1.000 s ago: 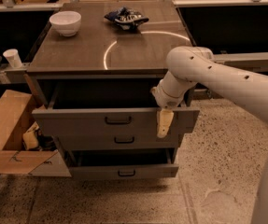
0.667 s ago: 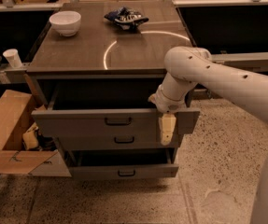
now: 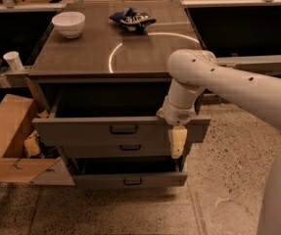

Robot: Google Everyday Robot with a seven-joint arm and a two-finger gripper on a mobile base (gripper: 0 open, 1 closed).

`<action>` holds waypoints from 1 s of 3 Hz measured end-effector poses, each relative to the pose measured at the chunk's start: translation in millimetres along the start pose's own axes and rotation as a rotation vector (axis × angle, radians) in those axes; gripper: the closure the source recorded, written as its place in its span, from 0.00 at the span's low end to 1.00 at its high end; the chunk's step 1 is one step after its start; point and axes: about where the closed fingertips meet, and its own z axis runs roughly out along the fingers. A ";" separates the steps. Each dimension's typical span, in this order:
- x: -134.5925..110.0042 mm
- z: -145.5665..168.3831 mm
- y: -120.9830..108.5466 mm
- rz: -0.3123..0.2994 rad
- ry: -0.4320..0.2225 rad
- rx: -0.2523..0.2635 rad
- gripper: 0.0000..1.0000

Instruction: Open top drawer

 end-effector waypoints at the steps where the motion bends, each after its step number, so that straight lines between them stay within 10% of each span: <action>1: 4.8 -16.7 32.6 0.023 0.015 -0.003 0.50; 3: 6.1 -24.4 61.3 0.054 -0.007 0.022 0.96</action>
Offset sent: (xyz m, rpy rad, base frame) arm -0.0720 -0.0369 0.0544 -0.0139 -0.0313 -0.0784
